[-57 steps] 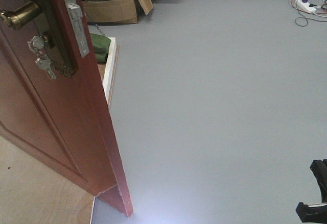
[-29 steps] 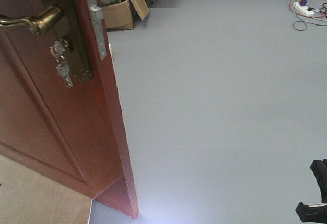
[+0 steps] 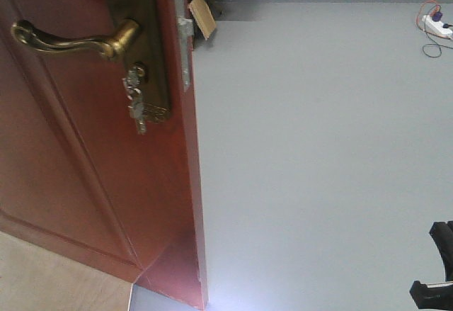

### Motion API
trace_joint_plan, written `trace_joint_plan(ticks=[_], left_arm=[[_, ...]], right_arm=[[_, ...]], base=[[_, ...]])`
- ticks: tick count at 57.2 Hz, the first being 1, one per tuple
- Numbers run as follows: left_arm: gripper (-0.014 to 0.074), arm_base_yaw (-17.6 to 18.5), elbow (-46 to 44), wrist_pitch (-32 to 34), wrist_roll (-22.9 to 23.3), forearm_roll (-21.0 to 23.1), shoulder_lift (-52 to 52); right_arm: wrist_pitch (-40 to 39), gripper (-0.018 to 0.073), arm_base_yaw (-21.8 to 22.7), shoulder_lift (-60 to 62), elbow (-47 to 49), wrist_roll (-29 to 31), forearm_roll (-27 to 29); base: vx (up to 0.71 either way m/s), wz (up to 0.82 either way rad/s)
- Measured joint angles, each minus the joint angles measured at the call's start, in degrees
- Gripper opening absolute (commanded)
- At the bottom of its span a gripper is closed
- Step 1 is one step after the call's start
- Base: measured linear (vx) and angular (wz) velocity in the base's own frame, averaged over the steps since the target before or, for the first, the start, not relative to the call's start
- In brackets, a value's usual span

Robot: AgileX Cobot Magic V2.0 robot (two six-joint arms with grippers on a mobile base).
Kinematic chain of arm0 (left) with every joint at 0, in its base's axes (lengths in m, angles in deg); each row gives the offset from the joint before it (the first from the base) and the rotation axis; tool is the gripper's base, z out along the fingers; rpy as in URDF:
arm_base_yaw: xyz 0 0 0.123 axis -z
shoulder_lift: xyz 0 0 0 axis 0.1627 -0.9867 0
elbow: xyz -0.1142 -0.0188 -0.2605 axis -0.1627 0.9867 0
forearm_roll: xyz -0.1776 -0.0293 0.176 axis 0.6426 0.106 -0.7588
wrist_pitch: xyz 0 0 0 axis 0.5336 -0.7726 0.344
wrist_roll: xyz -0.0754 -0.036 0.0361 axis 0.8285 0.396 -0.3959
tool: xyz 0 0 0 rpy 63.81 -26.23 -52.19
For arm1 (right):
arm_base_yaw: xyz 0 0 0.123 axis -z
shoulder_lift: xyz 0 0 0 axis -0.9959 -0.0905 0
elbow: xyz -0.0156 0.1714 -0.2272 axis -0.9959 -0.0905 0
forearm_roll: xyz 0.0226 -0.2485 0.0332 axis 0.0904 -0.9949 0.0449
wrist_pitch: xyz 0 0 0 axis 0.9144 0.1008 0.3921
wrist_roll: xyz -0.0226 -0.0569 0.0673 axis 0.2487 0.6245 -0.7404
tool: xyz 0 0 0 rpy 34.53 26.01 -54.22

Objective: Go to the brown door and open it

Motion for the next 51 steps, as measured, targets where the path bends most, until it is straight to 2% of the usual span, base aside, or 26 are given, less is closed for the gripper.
trace_joint_plan(ticks=[51], left_arm=[[-0.0003, 0.15, 0.0, -0.1, 0.0, 0.05, -0.04]], right_arm=[[0.0, 0.0, 0.0, 0.0, 0.0, 0.0, 0.0]], base=[[0.14, 0.03]])
